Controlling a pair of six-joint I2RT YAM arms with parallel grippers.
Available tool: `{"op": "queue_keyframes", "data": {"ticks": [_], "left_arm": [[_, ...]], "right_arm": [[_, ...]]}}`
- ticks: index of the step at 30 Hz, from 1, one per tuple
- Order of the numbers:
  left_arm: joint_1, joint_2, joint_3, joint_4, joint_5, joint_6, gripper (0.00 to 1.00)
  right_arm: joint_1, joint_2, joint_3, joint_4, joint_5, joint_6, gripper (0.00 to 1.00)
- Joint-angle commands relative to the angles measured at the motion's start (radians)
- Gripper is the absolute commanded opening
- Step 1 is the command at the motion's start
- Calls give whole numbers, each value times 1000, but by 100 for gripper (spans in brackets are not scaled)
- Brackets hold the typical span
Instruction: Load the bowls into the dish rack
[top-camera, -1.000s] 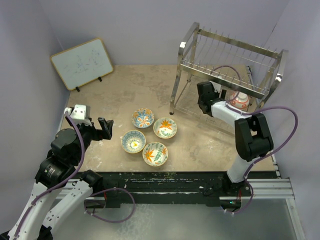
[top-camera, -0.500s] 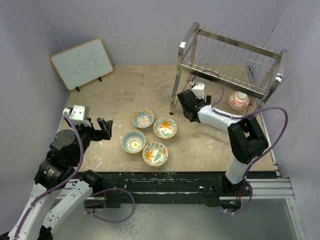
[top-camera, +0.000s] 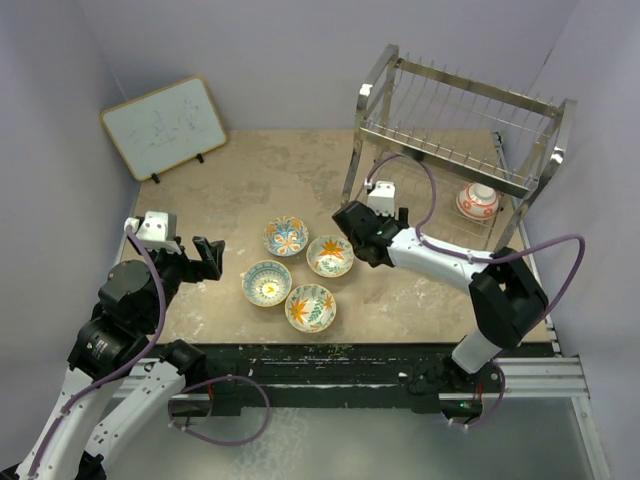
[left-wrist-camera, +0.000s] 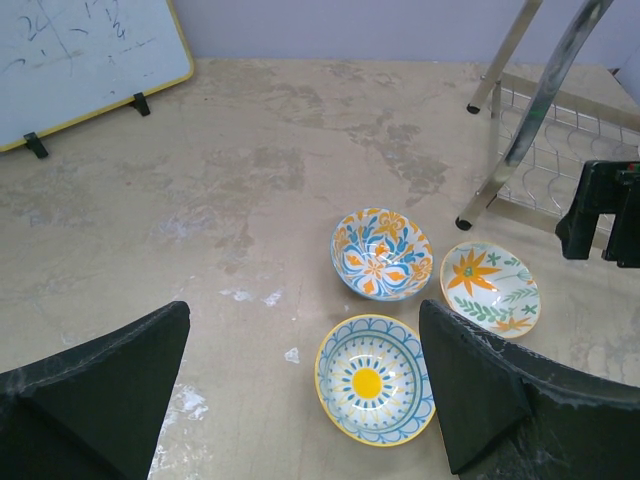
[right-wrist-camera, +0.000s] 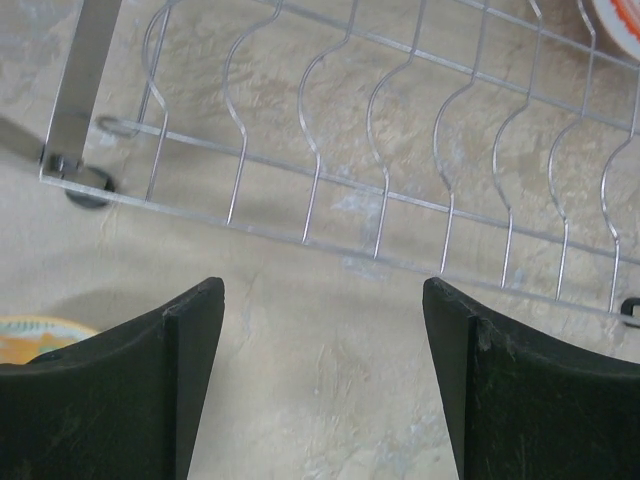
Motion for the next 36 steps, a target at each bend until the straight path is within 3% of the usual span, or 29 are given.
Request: {"op": "queue_keyframes", "data": {"ticks": [1, 6, 11, 19, 27, 33, 36], "left_arm": [[-4, 5, -2, 26, -14, -19, 99], [-5, 10, 3, 25, -31, -17, 99], [-5, 9, 19, 9, -56, -31, 99], [-5, 8, 44, -3, -50, -46, 99], [-5, 10, 45, -14, -53, -41, 99], [-5, 11, 44, -16, -58, -40, 99], [-4, 10, 41, -17, -58, -40, 99]], "right_arm": [[82, -40, -15, -98, 40, 97, 82], [181, -126, -45, -50, -17, 37, 81], [216, -181, -104, 182, -270, -106, 78], [234, 10, -25, 426, -474, -214, 73], [241, 130, 55, 478, -477, -245, 71], [241, 203, 83, 435, -446, -239, 63], [241, 217, 78, 422, -431, -220, 54]]}}
